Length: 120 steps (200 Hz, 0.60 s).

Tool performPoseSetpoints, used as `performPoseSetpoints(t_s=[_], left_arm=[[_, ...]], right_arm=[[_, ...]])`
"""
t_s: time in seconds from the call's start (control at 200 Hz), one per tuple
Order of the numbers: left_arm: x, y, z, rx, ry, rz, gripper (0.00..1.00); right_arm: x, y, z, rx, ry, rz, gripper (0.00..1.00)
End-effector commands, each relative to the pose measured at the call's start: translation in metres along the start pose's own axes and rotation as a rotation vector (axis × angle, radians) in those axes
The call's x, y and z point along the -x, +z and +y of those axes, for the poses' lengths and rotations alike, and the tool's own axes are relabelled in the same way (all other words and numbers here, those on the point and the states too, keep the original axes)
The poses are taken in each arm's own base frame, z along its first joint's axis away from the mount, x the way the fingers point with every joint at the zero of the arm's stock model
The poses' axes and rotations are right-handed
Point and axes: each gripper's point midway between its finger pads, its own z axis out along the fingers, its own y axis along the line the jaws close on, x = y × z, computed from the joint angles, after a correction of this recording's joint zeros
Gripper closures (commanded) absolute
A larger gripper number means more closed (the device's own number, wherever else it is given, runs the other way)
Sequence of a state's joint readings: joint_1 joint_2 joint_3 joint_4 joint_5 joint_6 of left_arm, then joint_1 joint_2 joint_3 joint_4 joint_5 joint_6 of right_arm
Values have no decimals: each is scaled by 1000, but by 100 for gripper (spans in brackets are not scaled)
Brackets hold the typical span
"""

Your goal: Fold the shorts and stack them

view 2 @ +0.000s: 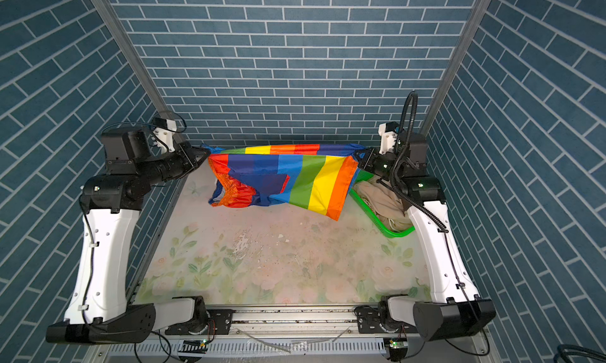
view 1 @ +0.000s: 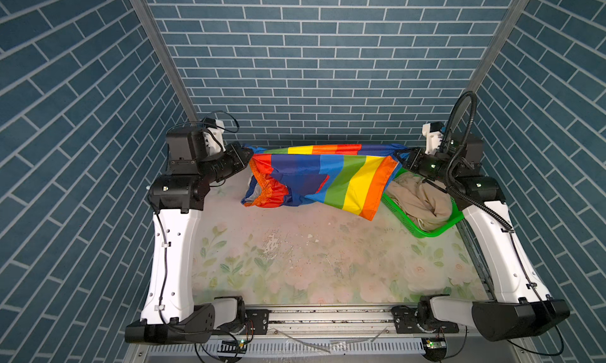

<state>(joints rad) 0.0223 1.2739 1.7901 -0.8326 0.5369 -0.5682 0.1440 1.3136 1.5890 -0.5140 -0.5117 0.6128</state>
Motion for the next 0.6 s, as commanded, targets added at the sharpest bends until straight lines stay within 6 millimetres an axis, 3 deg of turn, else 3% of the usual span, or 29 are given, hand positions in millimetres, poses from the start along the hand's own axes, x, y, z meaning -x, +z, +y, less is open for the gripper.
performPoseSetpoints(t_s=[0.0,0.095,0.215,0.295,0.36,0.49,0.585,0.595], left_arm=[[19,-4,30,129,-7,-67,100],[21,15,46,164,-21,-48,100],[37,52,51,121,-60,-16,100],[50,76,51,88,-83,2,100],[63,91,48,53,-85,-1,100],[96,109,27,-56,-73,-37,89],[134,107,3,-122,-37,-117,97],[139,104,-1,-133,-31,-131,98]], right_arm=[[46,-8,-25,-118,96,-104,100],[58,2,-45,-174,102,-169,100],[70,49,-49,-103,156,-66,100],[90,74,-57,-100,170,-83,100],[117,88,-60,-93,154,-139,100],[181,107,-50,60,190,-294,100],[239,89,-24,284,252,-465,100],[245,93,-29,304,262,-482,100]])
